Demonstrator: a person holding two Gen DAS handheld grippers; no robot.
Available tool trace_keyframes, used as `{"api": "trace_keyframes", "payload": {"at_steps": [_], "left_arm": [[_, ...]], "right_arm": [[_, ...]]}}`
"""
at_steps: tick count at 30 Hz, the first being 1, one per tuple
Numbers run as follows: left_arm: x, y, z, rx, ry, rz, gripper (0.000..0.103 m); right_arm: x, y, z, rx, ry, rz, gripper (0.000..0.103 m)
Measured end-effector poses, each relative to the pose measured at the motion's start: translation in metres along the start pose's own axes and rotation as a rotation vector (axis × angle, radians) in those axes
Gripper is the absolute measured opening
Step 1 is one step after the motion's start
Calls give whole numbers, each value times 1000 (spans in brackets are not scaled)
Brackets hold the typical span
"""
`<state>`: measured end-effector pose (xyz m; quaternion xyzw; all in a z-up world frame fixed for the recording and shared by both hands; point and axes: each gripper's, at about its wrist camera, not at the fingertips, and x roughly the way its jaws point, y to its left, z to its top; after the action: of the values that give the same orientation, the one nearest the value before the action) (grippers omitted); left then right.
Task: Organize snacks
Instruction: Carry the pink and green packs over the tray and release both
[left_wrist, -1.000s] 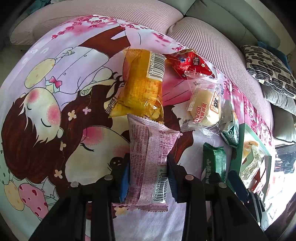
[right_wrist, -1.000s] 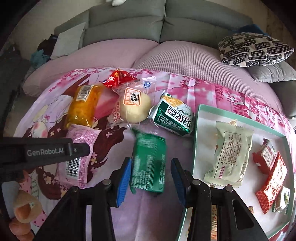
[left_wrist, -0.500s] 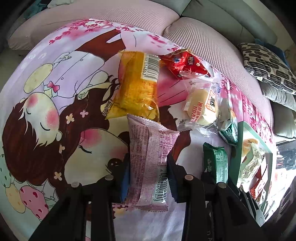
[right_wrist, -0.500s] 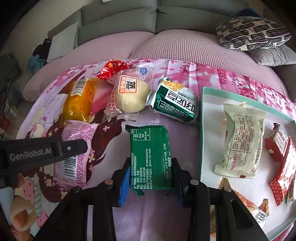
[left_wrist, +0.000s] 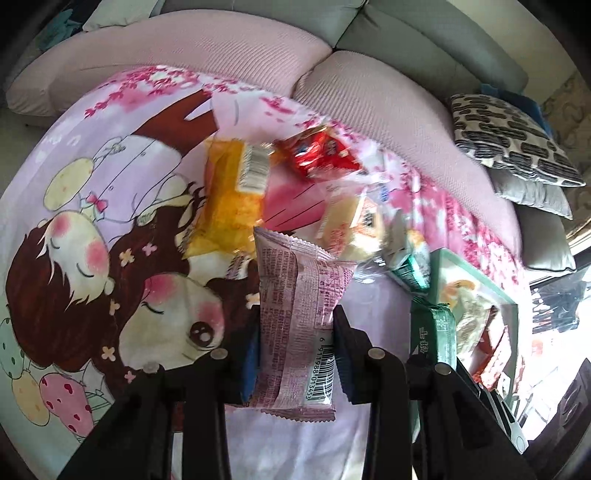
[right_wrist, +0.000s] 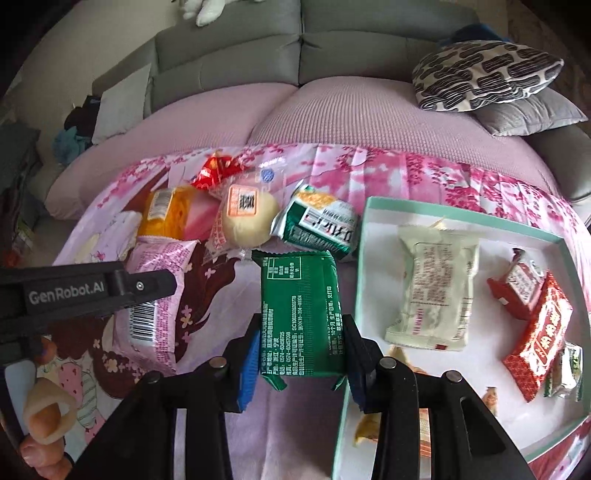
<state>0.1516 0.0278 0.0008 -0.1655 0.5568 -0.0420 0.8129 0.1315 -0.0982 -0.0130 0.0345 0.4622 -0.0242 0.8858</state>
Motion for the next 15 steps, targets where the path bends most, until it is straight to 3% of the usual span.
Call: {"api": "trace_keyframes", "payload": {"at_steps": [9,15], "left_arm": [[-21,-39,-3,90,-56,-101,37],[-21,-89,-17,205,-50,-177,37]], "right_arm": [[-39,-55,13,127,-98,-47,43],[-51,-109,9,254,-104,-118,43]]}}
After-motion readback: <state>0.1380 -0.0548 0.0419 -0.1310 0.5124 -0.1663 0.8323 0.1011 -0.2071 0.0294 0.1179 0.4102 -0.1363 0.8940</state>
